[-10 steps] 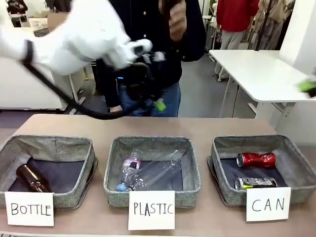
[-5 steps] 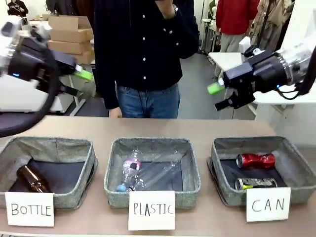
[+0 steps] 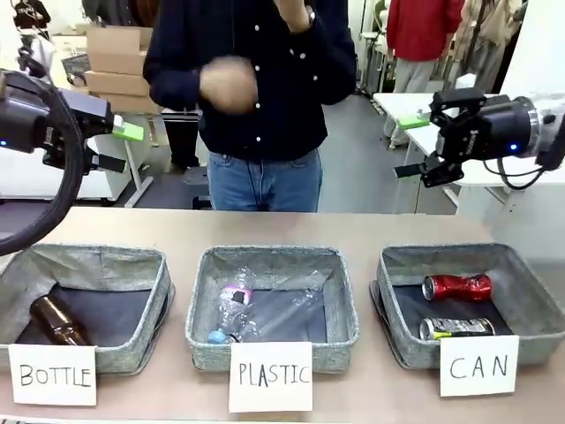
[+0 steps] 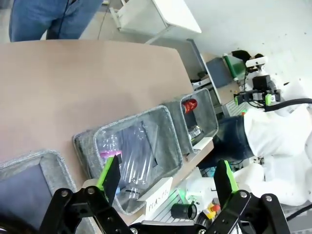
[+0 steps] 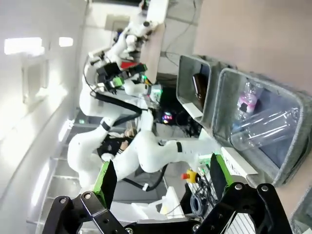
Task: Sort the can waste into the basket.
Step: Pick up the can waste from the table and place it in the right Fabric basket.
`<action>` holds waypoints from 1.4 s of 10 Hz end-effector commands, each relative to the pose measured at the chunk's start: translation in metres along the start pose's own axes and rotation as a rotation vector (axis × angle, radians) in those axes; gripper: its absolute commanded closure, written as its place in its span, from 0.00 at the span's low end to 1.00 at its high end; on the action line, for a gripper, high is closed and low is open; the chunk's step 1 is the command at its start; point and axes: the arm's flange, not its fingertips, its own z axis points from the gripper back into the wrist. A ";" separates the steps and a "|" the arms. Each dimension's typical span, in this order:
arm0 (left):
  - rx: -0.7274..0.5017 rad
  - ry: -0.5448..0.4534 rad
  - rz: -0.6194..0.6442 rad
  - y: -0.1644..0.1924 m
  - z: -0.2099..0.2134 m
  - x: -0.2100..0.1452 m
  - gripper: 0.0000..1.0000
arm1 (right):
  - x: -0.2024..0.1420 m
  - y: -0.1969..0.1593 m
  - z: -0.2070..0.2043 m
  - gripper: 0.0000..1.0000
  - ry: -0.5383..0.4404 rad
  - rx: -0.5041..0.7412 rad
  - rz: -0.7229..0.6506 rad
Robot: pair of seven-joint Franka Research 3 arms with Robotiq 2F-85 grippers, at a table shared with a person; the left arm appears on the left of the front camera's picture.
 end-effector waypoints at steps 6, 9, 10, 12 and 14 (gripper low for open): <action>0.008 0.009 0.011 -0.001 0.003 0.006 0.00 | -0.003 0.004 -0.006 0.00 0.010 -0.037 0.047; 0.008 0.009 0.011 -0.001 0.003 0.006 0.00 | -0.003 0.004 -0.006 0.00 0.010 -0.037 0.047; 0.008 0.009 0.011 -0.001 0.003 0.006 0.00 | -0.003 0.004 -0.006 0.00 0.010 -0.037 0.047; 0.008 0.009 0.011 -0.001 0.003 0.006 0.00 | -0.003 0.004 -0.006 0.00 0.010 -0.037 0.047; 0.008 0.009 0.011 -0.001 0.003 0.006 0.00 | -0.003 0.004 -0.006 0.00 0.010 -0.037 0.047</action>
